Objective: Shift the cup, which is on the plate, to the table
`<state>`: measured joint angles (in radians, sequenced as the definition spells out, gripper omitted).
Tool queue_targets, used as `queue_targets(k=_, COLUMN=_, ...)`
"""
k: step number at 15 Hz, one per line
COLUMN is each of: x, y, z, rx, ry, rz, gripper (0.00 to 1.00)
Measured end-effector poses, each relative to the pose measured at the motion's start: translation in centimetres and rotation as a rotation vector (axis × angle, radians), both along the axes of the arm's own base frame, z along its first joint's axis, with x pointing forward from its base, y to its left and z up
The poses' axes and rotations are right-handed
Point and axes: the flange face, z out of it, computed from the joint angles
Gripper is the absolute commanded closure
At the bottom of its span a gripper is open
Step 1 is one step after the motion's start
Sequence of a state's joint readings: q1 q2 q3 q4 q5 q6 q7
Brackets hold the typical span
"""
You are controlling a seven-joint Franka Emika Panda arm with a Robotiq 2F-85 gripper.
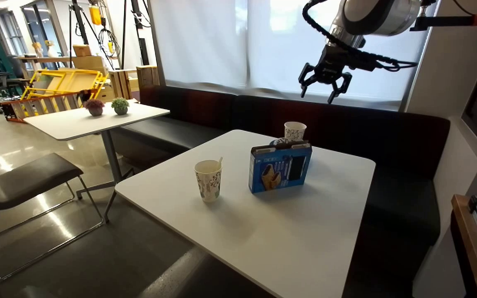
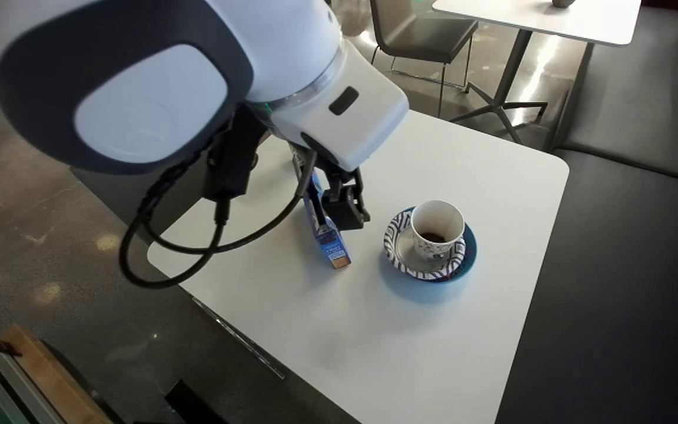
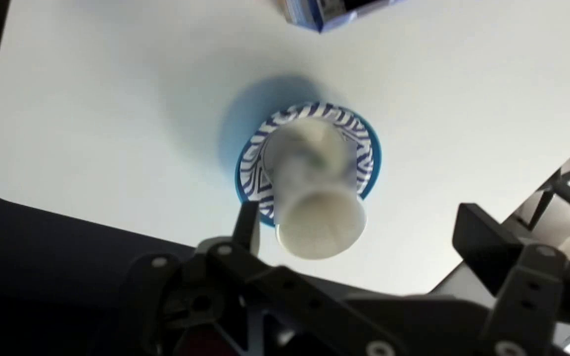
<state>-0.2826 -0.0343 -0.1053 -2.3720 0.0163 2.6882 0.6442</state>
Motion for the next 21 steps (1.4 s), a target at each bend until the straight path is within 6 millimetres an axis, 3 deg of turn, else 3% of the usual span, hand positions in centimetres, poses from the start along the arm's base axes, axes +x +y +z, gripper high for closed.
queue_targets(k=5, x=1.9, y=-3.9, z=-1.7, rx=-0.07, ry=-0.026, rz=-0.186, gripper=0.0)
queue_targets(k=13, x=2.3, y=-3.4, z=-1.8, rx=-0.061, ry=-0.028, rz=-0.18, gripper=0.0)
queue_targets(k=21, x=4.2, y=-5.0, z=-7.4, rx=-0.07, ry=-0.062, rz=-0.249, gripper=0.0)
